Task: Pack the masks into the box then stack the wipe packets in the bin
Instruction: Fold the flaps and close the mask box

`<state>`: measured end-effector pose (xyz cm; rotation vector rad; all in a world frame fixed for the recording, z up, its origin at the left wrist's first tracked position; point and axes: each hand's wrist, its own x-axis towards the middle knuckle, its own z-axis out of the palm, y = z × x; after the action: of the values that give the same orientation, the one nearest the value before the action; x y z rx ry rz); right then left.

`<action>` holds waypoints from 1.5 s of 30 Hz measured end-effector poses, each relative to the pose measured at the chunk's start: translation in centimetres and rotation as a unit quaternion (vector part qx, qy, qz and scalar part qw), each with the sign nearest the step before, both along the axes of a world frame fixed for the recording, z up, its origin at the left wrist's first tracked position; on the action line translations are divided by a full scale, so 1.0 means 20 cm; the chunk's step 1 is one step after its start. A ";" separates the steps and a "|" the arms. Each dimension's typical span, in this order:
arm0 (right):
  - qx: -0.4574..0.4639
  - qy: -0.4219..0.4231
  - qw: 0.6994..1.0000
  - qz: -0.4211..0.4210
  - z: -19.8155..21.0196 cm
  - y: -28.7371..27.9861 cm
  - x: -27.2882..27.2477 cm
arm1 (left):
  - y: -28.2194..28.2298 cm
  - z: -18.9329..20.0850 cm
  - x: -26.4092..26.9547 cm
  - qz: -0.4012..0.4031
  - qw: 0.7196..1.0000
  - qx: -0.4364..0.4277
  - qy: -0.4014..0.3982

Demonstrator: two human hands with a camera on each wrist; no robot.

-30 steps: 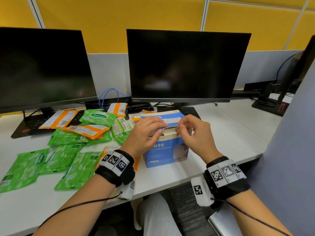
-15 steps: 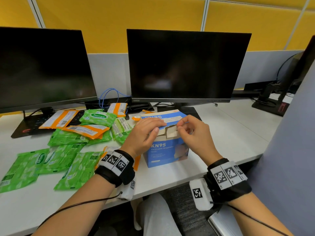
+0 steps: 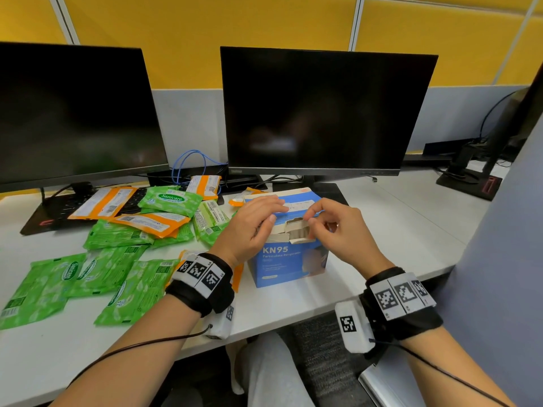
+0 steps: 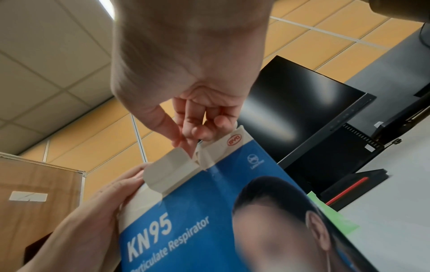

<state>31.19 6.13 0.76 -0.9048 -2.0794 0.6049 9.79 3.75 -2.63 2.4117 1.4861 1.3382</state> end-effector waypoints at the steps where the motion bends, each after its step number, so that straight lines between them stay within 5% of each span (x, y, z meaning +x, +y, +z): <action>1: -0.003 0.000 1.000 0.000 0.00 0.00 0.00 | 0.00 0.00 0.00 -0.001 1.000 -0.009 0.003; 8: -0.015 0.003 1.000 -0.002 -0.01 0.02 -0.01 | 0.00 -0.03 -0.01 -0.010 0.998 -0.063 0.025; 14: 0.006 0.113 0.992 -0.060 0.03 0.11 0.08 | -0.03 0.06 0.02 0.007 0.996 -0.066 0.054; 20: -0.062 0.005 0.998 -0.031 0.05 0.20 0.17 | -0.01 0.15 0.10 -0.006 0.990 -0.089 0.106; 28: -0.124 0.071 0.990 -0.006 0.01 0.20 0.17 | 0.00 0.13 0.11 -0.001 0.990 -0.095 0.101; 45: -0.172 0.053 0.984 0.007 0.01 0.24 0.20 | -0.01 0.14 0.12 0.004 0.991 -0.096 0.098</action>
<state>35.23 10.87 1.02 -1.0246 -1.9188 1.0193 12.19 3.49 0.10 2.4736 1.5861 0.9318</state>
